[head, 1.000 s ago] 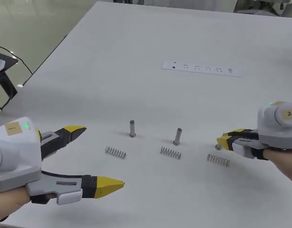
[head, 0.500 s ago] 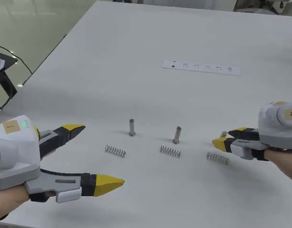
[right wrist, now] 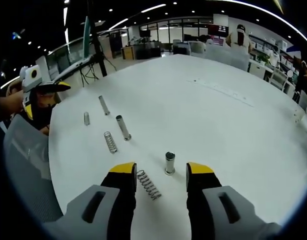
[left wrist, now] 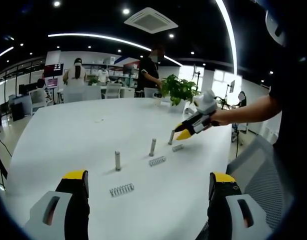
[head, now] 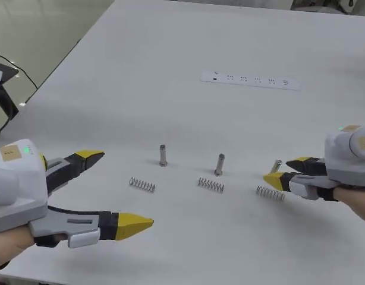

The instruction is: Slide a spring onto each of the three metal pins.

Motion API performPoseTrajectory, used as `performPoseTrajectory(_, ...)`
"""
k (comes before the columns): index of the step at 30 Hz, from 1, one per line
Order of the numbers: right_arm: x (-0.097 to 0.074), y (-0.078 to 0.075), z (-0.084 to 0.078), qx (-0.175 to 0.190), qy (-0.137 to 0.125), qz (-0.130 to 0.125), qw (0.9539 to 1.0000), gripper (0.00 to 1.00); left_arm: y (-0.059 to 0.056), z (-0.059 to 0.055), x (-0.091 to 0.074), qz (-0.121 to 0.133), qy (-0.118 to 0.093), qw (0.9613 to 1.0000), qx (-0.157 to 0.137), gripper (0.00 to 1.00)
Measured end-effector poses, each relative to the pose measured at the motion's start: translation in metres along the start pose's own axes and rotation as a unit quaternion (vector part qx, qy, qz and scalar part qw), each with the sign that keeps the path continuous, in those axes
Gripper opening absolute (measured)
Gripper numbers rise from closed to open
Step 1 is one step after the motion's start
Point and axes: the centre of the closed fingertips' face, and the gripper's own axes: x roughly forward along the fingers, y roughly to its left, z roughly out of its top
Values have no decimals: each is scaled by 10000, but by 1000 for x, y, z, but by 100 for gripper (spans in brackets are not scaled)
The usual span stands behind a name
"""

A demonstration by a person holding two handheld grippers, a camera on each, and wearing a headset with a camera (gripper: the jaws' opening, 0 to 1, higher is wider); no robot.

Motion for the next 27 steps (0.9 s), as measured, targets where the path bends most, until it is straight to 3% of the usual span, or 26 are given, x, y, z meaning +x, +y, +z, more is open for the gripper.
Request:
performPoseTrajectory(8, -3, 6, -7, -253, 120, 85, 9996, 40, -2, 0, 1, -7, 0, 10000, -13, 98)
performPoseTrajectory(16, -4, 12, -17, -407, 278, 281, 9984, 35, -1, 0, 1, 10, -19, 10000, -50, 98)
performPoseTrajectory(21, -1, 19, -26, -781, 528, 461, 9945, 30, -2, -3, 0, 15, 2, 10000, -55, 98)
performPoseTrajectory(27, 5, 20, -32, -972, 681, 543, 9914, 28, -1, -4, -2, 35, 4, 10000, -84, 98)
